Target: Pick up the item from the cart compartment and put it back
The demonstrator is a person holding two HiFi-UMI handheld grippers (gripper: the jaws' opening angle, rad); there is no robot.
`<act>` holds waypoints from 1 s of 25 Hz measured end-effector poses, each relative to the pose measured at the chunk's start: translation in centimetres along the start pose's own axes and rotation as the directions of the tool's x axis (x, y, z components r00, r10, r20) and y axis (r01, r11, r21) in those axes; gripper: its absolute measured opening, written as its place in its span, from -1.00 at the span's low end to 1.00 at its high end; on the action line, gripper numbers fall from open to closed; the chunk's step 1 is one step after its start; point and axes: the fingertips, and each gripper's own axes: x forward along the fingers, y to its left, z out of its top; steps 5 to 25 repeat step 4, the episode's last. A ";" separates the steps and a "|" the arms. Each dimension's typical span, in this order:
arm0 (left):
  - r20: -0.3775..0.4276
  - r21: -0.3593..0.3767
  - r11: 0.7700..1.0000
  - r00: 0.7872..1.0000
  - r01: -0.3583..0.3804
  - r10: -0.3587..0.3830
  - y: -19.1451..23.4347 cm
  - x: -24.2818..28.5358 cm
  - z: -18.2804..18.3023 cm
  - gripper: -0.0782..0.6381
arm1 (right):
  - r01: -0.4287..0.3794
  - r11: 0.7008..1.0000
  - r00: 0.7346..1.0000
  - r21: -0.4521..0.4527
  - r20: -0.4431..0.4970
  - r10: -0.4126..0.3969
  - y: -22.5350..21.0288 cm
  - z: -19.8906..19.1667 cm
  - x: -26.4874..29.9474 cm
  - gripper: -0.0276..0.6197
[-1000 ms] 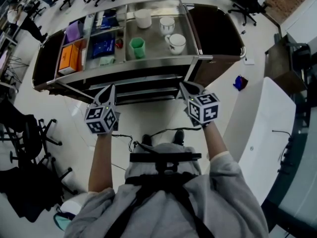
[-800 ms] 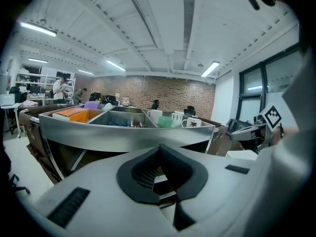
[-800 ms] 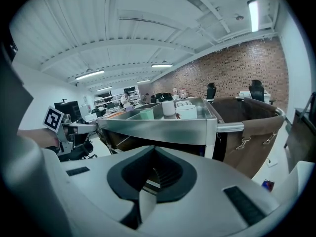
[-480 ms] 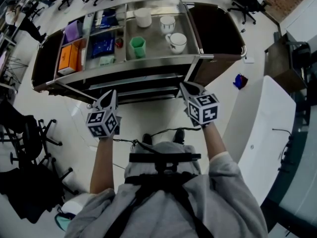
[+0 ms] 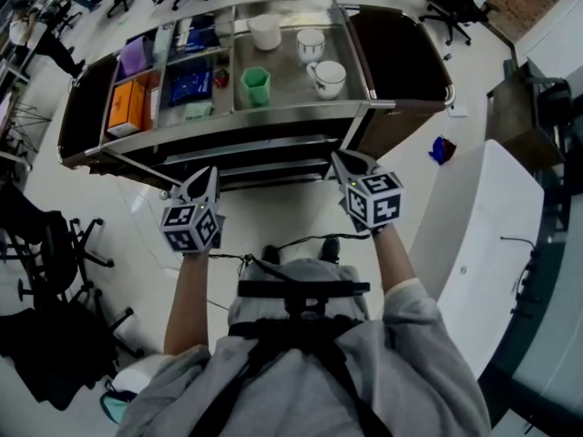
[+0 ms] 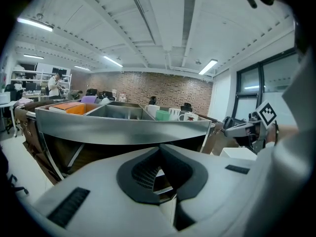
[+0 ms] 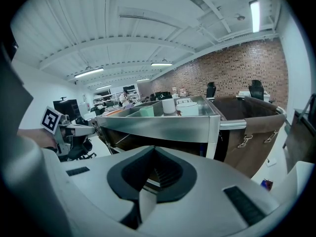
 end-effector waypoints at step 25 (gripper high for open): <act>-0.007 0.003 1.000 1.000 0.007 -0.007 0.1 0.0 -0.2 -0.78 | 0.002 1.000 1.000 0.001 0.000 -0.002 0.0 0.0 0.0 -0.89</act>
